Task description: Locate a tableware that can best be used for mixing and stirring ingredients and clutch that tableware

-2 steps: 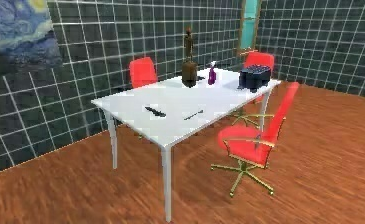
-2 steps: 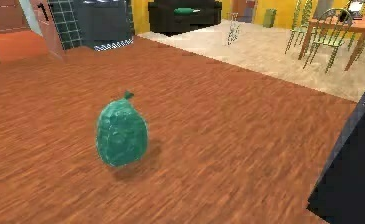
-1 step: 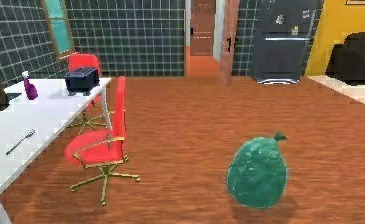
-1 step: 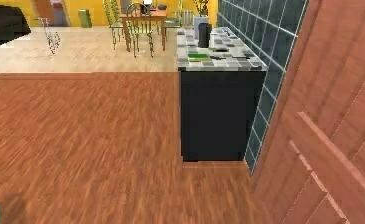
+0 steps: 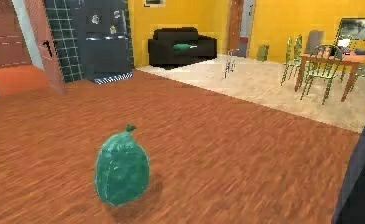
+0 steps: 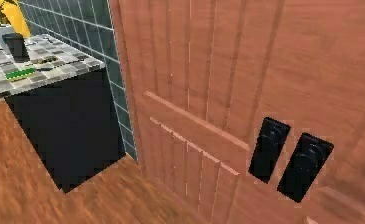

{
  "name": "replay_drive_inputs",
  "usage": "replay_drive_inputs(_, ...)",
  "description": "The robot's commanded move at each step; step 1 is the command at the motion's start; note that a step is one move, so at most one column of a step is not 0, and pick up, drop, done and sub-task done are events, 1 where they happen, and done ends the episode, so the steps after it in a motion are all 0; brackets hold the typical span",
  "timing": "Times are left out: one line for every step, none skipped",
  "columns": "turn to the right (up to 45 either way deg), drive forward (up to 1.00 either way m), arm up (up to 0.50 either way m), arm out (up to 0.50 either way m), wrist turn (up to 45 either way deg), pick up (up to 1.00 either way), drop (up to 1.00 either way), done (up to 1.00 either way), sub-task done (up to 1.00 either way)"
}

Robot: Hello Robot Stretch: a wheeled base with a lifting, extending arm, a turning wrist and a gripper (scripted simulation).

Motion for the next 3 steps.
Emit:
replay_drive_inputs(39.0, 0.0, 0.0, 0.0, 0.0, 0.0, 0.0, 0.0, 0.0)
replay_drive_inputs(0.0, 0.9, 0.0, 0.0, 0.0, 0.0, 0.0, 0.0, 0.0)
replay_drive_inputs(-45.0, 0.0, 0.0, 0.0, 0.0, 0.0, 0.0, 0.0, 0.0)
